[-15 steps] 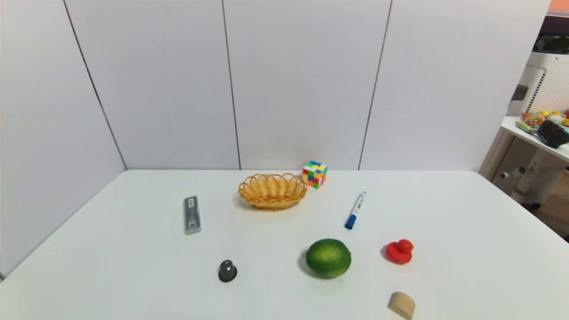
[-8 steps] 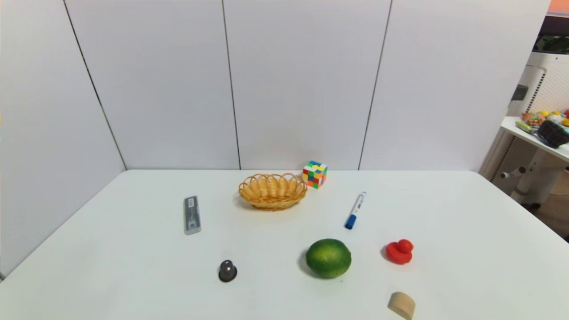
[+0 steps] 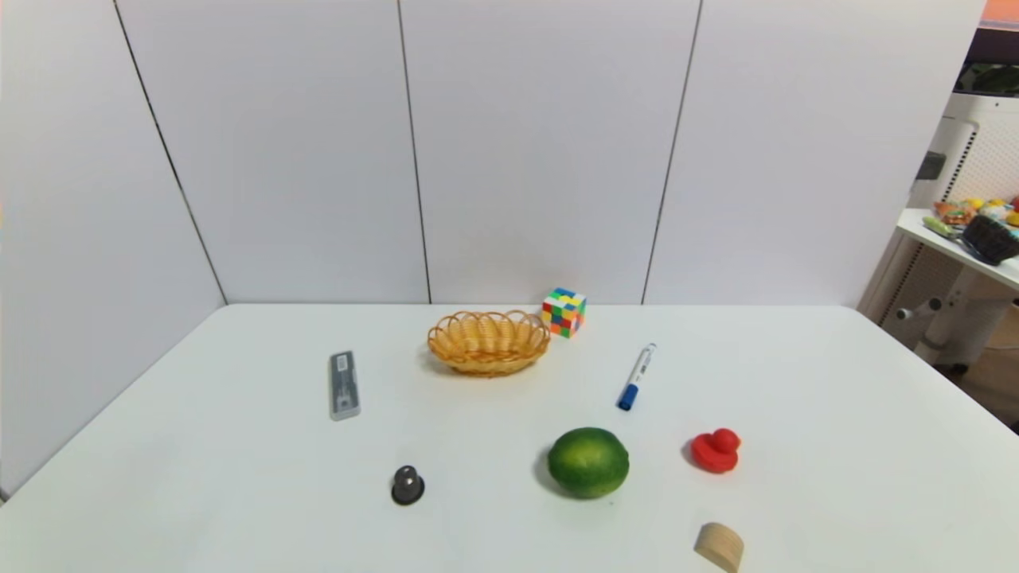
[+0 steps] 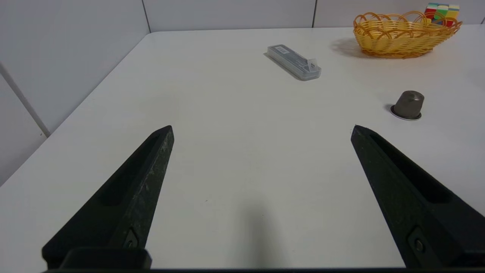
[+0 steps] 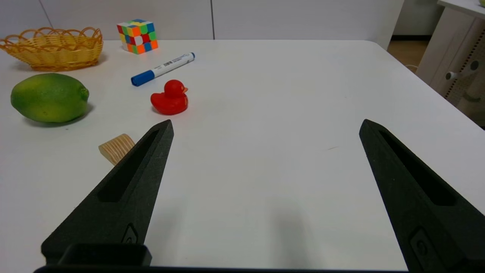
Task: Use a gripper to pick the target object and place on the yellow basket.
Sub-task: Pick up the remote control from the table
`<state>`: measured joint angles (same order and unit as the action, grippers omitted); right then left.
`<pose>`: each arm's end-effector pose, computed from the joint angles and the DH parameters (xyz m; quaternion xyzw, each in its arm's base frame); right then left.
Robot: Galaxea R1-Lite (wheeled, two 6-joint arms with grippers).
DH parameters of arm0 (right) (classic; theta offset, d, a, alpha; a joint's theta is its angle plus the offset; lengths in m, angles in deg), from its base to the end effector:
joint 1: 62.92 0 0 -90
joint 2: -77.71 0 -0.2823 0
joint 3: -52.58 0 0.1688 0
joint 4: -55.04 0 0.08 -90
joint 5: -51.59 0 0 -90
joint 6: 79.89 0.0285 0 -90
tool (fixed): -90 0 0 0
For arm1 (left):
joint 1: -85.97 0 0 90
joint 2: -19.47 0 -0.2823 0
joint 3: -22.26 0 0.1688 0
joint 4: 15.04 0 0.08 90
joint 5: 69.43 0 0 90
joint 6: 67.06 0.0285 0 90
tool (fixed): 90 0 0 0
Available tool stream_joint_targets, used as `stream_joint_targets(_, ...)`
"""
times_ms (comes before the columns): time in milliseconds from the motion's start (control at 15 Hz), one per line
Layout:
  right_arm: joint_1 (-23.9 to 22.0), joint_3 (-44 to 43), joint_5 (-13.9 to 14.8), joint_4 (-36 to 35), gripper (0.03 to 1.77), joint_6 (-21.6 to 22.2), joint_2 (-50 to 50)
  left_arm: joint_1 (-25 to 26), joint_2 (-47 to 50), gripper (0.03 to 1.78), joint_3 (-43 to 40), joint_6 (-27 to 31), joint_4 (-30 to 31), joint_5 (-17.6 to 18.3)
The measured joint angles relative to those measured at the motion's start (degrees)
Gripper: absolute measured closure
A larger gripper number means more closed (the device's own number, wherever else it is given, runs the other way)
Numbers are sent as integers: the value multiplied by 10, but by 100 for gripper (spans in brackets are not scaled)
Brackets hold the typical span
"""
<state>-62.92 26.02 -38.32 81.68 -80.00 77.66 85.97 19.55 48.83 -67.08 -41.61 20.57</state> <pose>-0.0229 0.0000 0.0753 -0.0010 0.0003 -0.0008 1.0000 -0.0229 0.0000 0.0755 -0.0002 -0.0007 0.0000 1.0000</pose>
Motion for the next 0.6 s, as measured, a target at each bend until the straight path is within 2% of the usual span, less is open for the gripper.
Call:
stream_joint_targets(333,0,0,0,0,11,0,0,0,-34,12,2,14,11,0)
stream_joint_targets(600,0,0,0,0,11,0,0,-9,-129,12,34,27,60,1)
